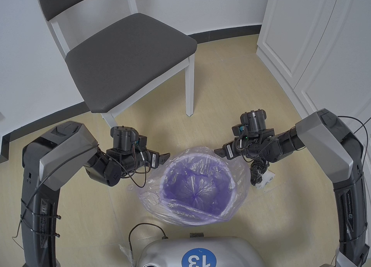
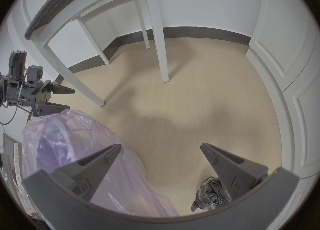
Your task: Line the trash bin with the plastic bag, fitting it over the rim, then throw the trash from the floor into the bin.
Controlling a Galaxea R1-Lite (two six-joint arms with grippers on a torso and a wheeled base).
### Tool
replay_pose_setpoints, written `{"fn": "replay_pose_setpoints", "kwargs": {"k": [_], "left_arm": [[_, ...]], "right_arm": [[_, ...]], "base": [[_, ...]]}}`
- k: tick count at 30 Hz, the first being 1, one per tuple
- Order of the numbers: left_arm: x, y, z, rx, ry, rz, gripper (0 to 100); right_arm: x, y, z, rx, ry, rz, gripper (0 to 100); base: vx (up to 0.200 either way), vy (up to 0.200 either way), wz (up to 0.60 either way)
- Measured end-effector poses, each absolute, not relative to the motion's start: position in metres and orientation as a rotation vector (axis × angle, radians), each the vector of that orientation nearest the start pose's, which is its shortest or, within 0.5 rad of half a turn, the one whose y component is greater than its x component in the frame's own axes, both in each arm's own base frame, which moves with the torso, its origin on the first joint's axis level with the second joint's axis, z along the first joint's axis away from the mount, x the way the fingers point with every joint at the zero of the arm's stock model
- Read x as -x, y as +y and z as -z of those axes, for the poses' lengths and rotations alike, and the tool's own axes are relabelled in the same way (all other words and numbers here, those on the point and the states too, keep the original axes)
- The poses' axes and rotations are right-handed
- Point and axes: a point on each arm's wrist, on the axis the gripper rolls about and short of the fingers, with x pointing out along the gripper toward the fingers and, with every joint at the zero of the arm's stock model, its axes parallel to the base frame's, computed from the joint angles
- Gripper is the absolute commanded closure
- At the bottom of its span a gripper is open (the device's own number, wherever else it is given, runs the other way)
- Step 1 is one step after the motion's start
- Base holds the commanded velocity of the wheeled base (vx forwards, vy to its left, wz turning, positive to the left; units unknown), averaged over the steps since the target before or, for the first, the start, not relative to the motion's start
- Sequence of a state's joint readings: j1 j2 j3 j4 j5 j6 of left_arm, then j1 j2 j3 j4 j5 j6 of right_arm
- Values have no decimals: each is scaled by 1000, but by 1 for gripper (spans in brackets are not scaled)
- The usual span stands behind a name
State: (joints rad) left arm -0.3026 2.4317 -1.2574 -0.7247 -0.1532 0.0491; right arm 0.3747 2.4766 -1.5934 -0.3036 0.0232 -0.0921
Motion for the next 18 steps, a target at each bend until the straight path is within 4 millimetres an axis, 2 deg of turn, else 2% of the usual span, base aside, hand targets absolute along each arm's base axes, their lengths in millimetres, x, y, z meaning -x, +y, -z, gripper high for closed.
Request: {"fn": "replay_pose_setpoints", "kwargs": {"k": [5, 7, 12, 18], "left_arm": [[-434, -136, -34, -75, 414, 450, 0], [-427, -133, -48, -73, 396, 449, 0], [-399, -126, -68, -79, 407, 459, 0], [-360, -115, -71, -91, 458, 470, 0]], "right_arm": [[-455, 181, -54, 182, 533, -413, 0], [-450, 179, -65, 186, 521, -414, 0], [-426, 171, -86, 236, 522, -428, 0], [-391, 158, -89, 330, 574, -455, 0]], "base": [[0, 0, 0], [0, 0, 0], [0, 0, 0], [0, 0, 0]]}}
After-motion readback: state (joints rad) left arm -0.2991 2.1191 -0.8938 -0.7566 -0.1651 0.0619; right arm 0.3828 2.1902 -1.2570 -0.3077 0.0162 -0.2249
